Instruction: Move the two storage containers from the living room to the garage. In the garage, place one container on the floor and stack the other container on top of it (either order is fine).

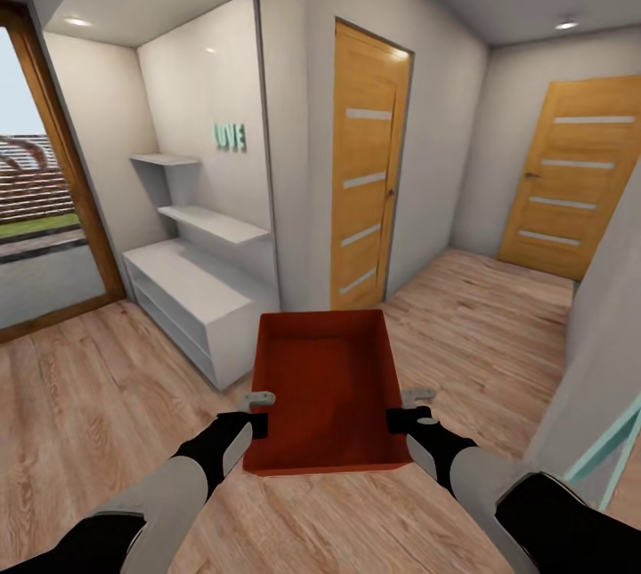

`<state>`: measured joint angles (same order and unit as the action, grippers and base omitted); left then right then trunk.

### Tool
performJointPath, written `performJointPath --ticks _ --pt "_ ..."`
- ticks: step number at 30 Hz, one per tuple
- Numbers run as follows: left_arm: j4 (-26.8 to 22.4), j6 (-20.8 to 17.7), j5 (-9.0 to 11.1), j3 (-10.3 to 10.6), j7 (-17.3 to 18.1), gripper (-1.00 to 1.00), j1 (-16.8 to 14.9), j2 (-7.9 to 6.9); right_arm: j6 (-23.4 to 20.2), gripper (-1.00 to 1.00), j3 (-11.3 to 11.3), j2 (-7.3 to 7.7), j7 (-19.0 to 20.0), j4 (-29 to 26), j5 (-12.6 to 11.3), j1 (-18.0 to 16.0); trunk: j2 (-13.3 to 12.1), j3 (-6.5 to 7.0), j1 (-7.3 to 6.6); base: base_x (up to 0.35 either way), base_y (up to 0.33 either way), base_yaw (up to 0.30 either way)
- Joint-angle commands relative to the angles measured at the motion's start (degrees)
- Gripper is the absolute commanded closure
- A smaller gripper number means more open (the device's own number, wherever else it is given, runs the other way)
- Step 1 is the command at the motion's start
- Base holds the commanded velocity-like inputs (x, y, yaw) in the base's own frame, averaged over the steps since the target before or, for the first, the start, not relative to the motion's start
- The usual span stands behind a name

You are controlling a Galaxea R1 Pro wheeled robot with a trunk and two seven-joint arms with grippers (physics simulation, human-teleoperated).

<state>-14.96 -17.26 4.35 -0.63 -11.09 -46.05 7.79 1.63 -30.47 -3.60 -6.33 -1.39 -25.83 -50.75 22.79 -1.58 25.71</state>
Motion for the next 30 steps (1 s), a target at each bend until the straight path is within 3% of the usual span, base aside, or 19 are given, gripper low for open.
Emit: performJointPath --ticks 1,8,24,30 --pt "-0.3 -0.3 -1.7 0.1 -0.9 1.0 0.0 -0.14 0.3 1.0 1.0 0.0 -0.3 1.5 -1.1 -0.1 0.1 -0.12 0.07 0.328 0.0 0.0" --pt "-0.3 -0.3 -1.7 0.1 -0.9 1.0 0.0 -0.15 0.3 1.0 1.0 -0.06 -0.3 1.5 -1.1 -0.1 0.1 -0.12 0.07 0.328 0.0 -0.031" --pt "-0.3 -0.3 -1.7 0.1 -0.9 1.0 0.0 -0.14 0.3 1.0 1.0 -0.09 -0.3 1.5 -1.1 -0.1 0.1 -0.12 0.07 0.328 0.0 -0.236" --pt "-0.3 -0.3 -1.7 0.1 -0.9 1.0 -0.1 -0.14 0.4 1.0 1.0 -0.09 -0.3 1.5 -1.1 -0.1 0.1 -0.12 0.07 0.328 0.0 -0.064"
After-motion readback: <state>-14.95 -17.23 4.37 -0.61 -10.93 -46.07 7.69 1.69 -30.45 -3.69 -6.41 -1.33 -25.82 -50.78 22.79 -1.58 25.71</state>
